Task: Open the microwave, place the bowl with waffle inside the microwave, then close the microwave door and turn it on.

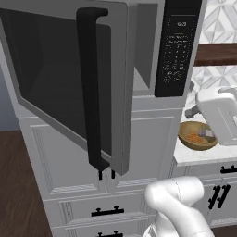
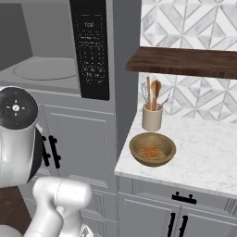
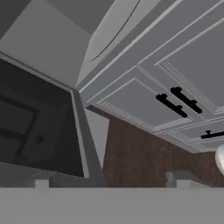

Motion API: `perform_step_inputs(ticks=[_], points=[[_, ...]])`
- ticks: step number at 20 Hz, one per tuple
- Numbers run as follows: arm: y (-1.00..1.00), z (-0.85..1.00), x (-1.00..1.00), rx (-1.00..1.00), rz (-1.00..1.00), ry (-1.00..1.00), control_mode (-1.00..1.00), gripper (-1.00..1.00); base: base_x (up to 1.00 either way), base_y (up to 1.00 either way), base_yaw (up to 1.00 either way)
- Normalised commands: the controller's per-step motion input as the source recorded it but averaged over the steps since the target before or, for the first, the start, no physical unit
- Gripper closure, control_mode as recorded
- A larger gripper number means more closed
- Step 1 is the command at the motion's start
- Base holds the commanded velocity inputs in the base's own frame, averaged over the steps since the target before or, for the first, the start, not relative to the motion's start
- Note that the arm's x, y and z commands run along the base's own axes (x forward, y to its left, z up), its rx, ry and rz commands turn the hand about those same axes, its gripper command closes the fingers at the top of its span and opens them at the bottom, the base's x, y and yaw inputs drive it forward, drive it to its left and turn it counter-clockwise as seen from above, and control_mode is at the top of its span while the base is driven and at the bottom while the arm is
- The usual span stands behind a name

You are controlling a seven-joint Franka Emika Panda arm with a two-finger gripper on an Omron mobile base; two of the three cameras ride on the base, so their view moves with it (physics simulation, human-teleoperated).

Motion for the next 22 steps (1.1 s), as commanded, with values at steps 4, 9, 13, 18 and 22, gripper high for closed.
perform_step_inputs(ticks=[4, 9, 13, 18, 22], points=[[0.38, -0.05, 0.15, 0.00, 0.00, 0.03, -1.00, 1.00, 0.00, 0.00, 0.00], [0.49, -0.26, 0.45, 0.03, 0.01, -0.01, -1.00, 1.00, 0.00, 0.00, 0.00], [0.76, -0.32, 0.58, 0.05, 0.03, 0.00, -1.00, 1.00, 0.00, 0.00, 0.00], [0.63, -0.06, 0.41, 0.13, 0.13, 0.00, -1.00, 1.00, 0.00, 0.00, 0.00], [0.66, 0.00, 0.28, 0.11, 0.14, 0.04, -1.00, 1.00, 0.00, 0.00, 0.00]])
